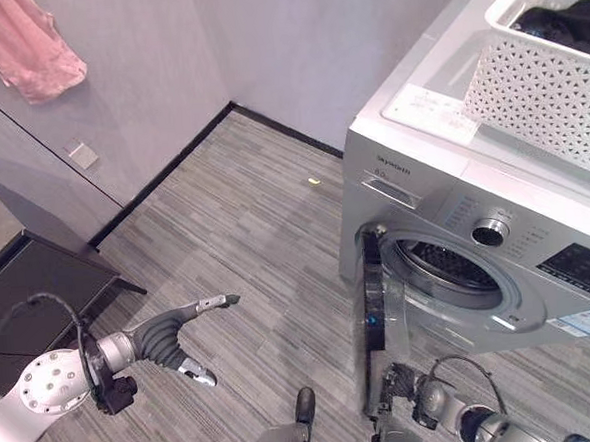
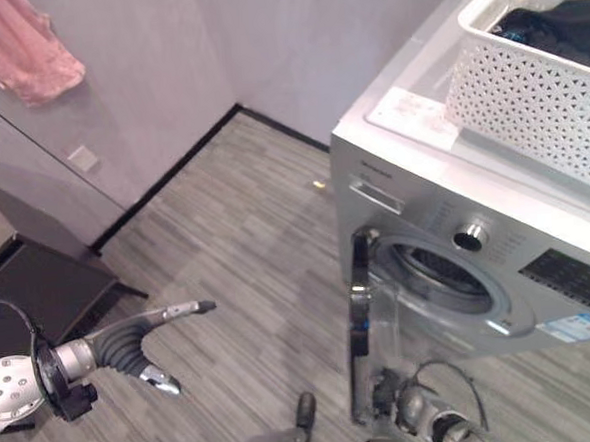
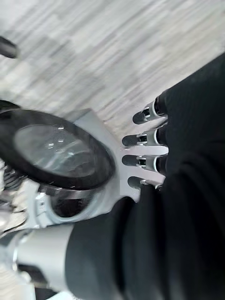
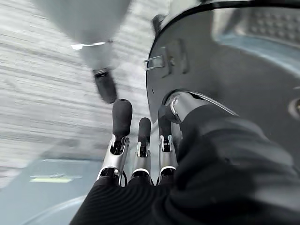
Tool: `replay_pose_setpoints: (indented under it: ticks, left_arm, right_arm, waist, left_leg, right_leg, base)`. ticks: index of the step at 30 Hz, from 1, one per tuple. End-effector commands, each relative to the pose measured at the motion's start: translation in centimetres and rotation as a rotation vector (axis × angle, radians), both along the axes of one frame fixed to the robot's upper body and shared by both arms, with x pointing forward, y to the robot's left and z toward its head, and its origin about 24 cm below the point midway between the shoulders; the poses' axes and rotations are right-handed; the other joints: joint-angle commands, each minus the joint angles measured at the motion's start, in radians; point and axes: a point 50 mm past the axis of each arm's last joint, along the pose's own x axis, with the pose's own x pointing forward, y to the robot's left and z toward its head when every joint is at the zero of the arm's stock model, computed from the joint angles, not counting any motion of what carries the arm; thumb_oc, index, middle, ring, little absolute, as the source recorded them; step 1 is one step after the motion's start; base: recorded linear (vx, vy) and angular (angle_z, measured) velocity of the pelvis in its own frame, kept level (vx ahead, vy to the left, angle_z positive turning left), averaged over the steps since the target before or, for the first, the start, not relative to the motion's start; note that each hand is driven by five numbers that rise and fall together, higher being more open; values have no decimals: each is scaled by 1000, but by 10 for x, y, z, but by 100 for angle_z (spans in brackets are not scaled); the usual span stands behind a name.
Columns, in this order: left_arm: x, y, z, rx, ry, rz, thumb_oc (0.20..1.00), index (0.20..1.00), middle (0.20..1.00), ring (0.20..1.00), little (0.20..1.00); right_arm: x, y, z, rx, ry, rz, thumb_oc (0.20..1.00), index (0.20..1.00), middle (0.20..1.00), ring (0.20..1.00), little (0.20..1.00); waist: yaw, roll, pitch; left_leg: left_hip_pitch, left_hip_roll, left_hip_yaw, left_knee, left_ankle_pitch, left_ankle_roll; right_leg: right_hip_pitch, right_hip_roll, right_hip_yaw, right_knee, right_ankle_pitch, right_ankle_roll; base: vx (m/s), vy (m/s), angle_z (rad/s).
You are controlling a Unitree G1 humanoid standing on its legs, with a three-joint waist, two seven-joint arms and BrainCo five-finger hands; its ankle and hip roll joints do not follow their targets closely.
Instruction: Grab the laundry basket,head to the washer,open it,put in the laundry and shut it.
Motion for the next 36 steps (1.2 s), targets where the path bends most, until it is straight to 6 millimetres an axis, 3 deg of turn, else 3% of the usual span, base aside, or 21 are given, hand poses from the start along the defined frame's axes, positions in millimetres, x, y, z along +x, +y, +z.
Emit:
replay_pose_setpoints:
  ticks: [1, 3, 4, 6, 7, 9, 10, 11, 15, 19, 23, 26, 28, 30, 31, 33, 36]
  left_arm:
    - [7, -2, 14, -34, -104, -15, 1000, 1000, 1000, 1000, 1000]
    - [8, -2, 18, -53, -148, 9, 1000, 1000, 1000, 1000, 1000]
    - [8, -2, 20, -61, -164, 22, 1000, 1000, 1000, 1000, 1000]
    - [5, -5, 23, -104, -183, 23, 1000, 1000, 1000, 1000, 1000]
    - [5, -6, 24, -116, -183, 22, 1000, 1000, 1000, 1000, 1000]
    - [2, -14, 31, -140, -208, -14, 1000, 1000, 1000, 1000, 1000]
    - [2, -18, 35, -157, -232, -31, 1000, 1000, 1000, 1000, 1000]
    - [2, -18, 35, -157, -232, -31, 1000, 1000, 1000, 1000, 1000]
    - [0, -39, 52, -320, -290, -103, 1000, 1000, 1000, 1000, 1000]
    - [-4, -58, 53, -392, -244, -198, 1000, 1000, 1000, 1000, 1000]
    - [0, -75, 33, -350, -158, -279, 1000, 1000, 1000, 1000, 1000]
    - [5, -76, 15, -306, -132, -271, 1000, 1000, 1000, 1000, 1000]
    - [10, -72, -4, -280, -99, -222, 1000, 1000, 1000, 1000, 1000]
    - [17, -67, -55, -220, 8, -119, 1000, 1000, 1000, 1000, 1000]
    - [18, -68, -57, -221, 8, -121, 1000, 1000, 1000, 1000, 1000]
    - [17, -64, -102, -136, 101, -39, 1000, 1000, 1000, 1000, 1000]
    - [15, -65, -145, -18, 164, 16, 1000, 1000, 1000, 1000, 1000]
  right_arm:
    - [55, 44, 38, 122, -185, 76, 209, 209, 209, 209, 209]
    - [56, 59, 41, 143, -197, 116, 219, 219, 219, 219, 219]
    - [56, 63, 42, 146, -198, 137, 222, 222, 222, 222, 222]
    - [54, 75, 42, 158, -195, 174, 266, 266, 266, 266, 266]
    - [54, 78, 42, 159, -196, 183, 376, 376, 376, 376, 376]
    - [50, 82, 38, 159, -183, 184, 476, 476, 476, 476, 476]
    - [50, 82, 38, 155, -183, 180, 689, 689, 689, 689, 689]
    - [50, 82, 38, 155, -183, 180, 1000, 1000, 1000, 1000, 1000]
    - [46, 74, 33, 164, -170, 116, 1000, 1000, 1000, 1000, 1000]
    - [40, 66, 30, 225, -164, 46, 1000, 1000, 1000, 1000, 1000]
    - [14, 37, 11, 288, -101, -149, 1000, 1000, 1000, 1000, 1000]
    - [-8, 16, -1, 274, -48, -238, 1000, 1000, 1000, 1000, 1000]
    - [-26, 0, -10, 255, -10, -303, 1000, 1000, 1000, 1000, 1000]
    - [-63, -33, -23, 208, 72, -431, 1000, 1000, 1000, 1000, 1000]
    - [-64, -34, -23, 206, 73, -432, 1000, 1000, 1000, 1000, 1000]
    - [-95, -54, -30, 181, 132, -535, 1000, 1000, 1000, 1000, 1000]
    - [-123, -69, -35, 144, 193, -609, 1000, 1000, 1000, 1000, 1000]
  waist:
    - [9, 17, 56]
    - [45, 20, 67]
    - [48, 18, 64]
    - [56, 7, 58]
    - [58, 4, 57]
    - [66, -6, 47]
    - [65, -5, 46]
    - [65, -5, 46]
    - [51, 9, 33]
    - [32, 19, 17]
    - [-17, 16, -11]
    - [-43, 7, -16]
    - [-63, -5, -22]
    - [-99, -24, -37]
    - [-96, -22, -38]
    - [-122, -33, -47]
    - [-140, -39, -61]
  left_leg:
    - [-43, -69, 17, 37, -17, 59]
    - [-83, -30, 71, 80, -18, 57]
    - [-92, -20, 84, 88, -20, 55]
    - [-82, -9, 99, 76, -21, 53]
    - [-72, -8, 99, 68, -21, 53]
    - [-59, -14, 104, 64, -26, 49]
    - [-52, -19, 102, 62, -28, 49]
    - [-52, -19, 102, 62, -28, 49]
    - [-23, -30, 102, 63, -43, 52]
    - [0, -27, 108, 71, -59, 49]
    - [33, -22, 125, 47, -62, 44]
    - [56, -18, 142, 38, -73, 46]
    - [69, -13, 156, 30, -77, 48]
    - [98, -2, 190, 19, -85, 53]
    - [99, -2, 192, 18, -86, 53]
    - [127, 7, 217, 18, -103, 59]
    - [141, 8, 241, 17, -106, 63]
  right_leg:
    - [-21, 18, 41, 144, -92, 36]
    - [-18, 20, -95, 261, -162, 31]
    - [-6, 22, -125, 281, -192, 28]
    - [18, 39, -113, 246, -211, 21]
    - [13, 42, -104, 241, -206, 12]
    - [34, 39, -109, 197, -200, 2]
    - [35, 43, -101, 188, -202, -3]
    - [36, 43, -101, 187, -202, -3]
    - [50, 49, -94, 168, -201, -10]
    - [67, 46, -82, 153, -197, -7]
    - [92, 45, -58, 127, -192, 0]
    - [104, 47, -39, 120, -189, 7]
    - [108, 48, -23, 116, -182, 14]
    - [116, 50, 17, 112, -166, 29]
    - [116, 50, 19, 112, -166, 29]
    - [128, 53, 48, 115, -162, 39]
    - [125, 55, 73, 123, -152, 46]
  base:
    - [-136, 35, -28]
    - [-174, 52, -59]
    - [-102, 35, -96]
    - [-24, 14, -89]
    - [30, -14, -50]
    - [32, -11, -17]
    - [17, -3, -4]
    - [32, -14, -4]
    - [47, -5, 1]
    - [73, 0, 0]
    - [123, 11, -2]
    - [82, 16, -18]
    - [106, 18, -39]
    - [123, 30, -48]
    - [96, 29, -50]
    - [98, 39, -73]
    - [52, 39, -63]
